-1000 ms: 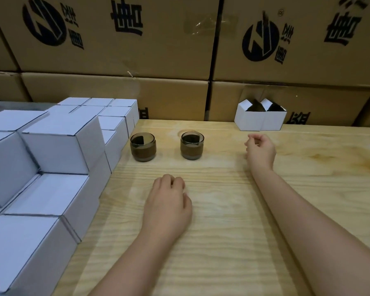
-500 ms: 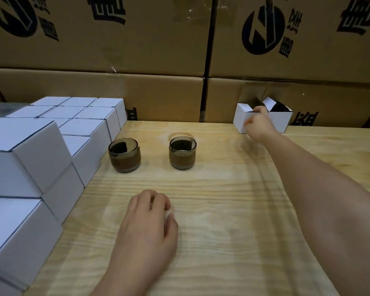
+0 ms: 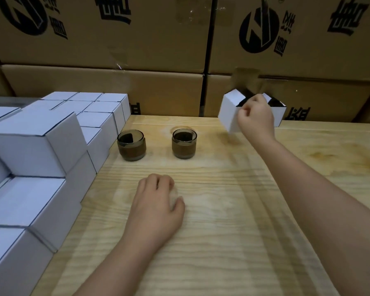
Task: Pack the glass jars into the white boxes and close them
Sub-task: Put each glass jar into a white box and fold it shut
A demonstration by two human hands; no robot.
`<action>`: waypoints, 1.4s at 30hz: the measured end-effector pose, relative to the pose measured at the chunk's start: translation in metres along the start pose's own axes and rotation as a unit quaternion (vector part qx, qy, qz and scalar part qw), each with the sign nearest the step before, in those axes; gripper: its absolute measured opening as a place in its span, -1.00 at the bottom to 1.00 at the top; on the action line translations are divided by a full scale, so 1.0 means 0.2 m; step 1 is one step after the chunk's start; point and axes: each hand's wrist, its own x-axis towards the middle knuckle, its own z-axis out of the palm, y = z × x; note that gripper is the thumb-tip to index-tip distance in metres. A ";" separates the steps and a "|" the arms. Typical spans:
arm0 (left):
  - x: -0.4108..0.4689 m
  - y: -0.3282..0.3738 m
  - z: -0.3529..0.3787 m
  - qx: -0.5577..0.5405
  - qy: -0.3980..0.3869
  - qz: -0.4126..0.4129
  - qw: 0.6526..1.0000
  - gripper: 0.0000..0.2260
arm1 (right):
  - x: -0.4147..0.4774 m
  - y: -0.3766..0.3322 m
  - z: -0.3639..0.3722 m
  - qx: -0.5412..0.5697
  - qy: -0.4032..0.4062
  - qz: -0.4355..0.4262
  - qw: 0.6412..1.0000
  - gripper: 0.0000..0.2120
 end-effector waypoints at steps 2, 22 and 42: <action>0.01 0.01 -0.01 -0.032 -0.040 -0.013 0.999 -0.40 | -0.15 -0.12 -0.07 0.021 0.063 -0.057 0.996 -0.86; 0.01 0.03 -0.09 -0.331 -0.054 -0.086 0.938 -0.15 | -0.96 -0.54 -0.07 0.072 0.085 -0.225 0.968 -0.84; 0.02 0.00 -0.11 -0.365 -0.137 -0.083 0.917 -0.07 | -0.86 -0.42 -0.07 0.297 0.069 -0.006 0.952 -0.92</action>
